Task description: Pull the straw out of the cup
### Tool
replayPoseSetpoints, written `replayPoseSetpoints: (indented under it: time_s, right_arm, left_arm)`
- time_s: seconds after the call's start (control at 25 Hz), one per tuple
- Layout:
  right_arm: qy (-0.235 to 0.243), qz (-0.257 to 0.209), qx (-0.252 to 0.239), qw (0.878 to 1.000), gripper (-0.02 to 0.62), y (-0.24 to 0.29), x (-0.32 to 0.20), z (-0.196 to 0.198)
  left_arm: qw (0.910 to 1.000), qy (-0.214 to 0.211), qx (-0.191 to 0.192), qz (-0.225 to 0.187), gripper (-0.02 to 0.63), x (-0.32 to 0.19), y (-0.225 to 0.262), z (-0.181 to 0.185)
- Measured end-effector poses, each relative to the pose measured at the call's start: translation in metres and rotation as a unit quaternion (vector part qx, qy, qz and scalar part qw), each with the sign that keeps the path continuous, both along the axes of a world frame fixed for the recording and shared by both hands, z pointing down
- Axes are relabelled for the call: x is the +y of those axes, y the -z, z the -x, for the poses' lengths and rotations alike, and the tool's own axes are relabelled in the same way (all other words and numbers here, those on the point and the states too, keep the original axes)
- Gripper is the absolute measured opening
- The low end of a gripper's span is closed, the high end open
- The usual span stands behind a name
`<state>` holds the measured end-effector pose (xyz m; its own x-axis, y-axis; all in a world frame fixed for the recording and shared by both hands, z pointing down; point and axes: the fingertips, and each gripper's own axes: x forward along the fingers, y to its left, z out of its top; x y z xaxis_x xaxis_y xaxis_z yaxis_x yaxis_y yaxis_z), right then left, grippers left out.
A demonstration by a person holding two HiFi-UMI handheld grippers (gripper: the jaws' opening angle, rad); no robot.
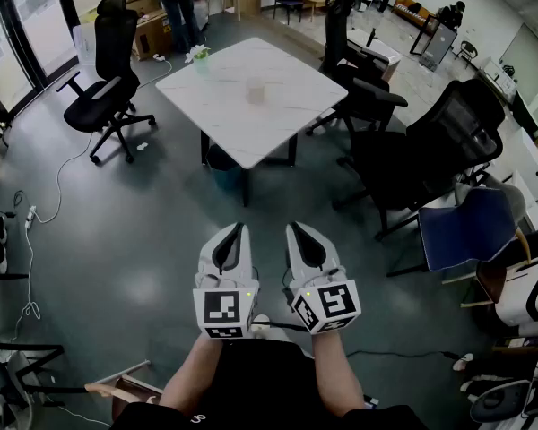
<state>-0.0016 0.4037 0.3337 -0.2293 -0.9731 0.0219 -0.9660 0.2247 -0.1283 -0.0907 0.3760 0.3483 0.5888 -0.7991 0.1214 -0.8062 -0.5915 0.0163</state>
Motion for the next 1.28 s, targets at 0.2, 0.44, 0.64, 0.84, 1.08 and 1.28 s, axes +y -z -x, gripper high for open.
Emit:
replayPoseSetpoints:
  time_s: [0.2, 0.44, 0.64, 0.84, 1.08, 1.28]
  right_arm:
    - [0.007, 0.004, -0.003, 1.000, 0.000, -0.008, 0.009, -0.005]
    - [0.004, 0.006, -0.009, 1.000, 0.000, -0.011, 0.008, -0.012]
    - [0.009, -0.001, -0.021, 1.000, 0.002, -0.009, -0.003, -0.017]
    - [0.012, -0.001, -0.026, 1.000, 0.002, -0.008, -0.028, -0.019]
    - [0.031, -0.002, -0.024, 0.999, 0.002, -0.012, -0.081, -0.015]
    - [0.031, -0.003, -0.007, 0.999, 0.002, -0.015, -0.143, -0.033]
  left_arm:
    - [1.0000, 0.002, -0.002, 0.007, 0.002, 0.009, -0.009, -0.007]
    - [0.9999, 0.004, -0.003, 0.011, 0.002, 0.009, -0.013, -0.013]
    - [0.9999, 0.008, -0.003, 0.006, 0.002, 0.000, -0.010, -0.017]
    - [0.9997, 0.024, -0.010, -0.003, 0.002, -0.021, -0.005, -0.008]
    - [0.9984, 0.056, -0.006, 0.000, 0.002, -0.071, -0.009, 0.005]
    - [0.9979, 0.064, 0.008, 0.000, 0.001, -0.135, -0.016, -0.008]
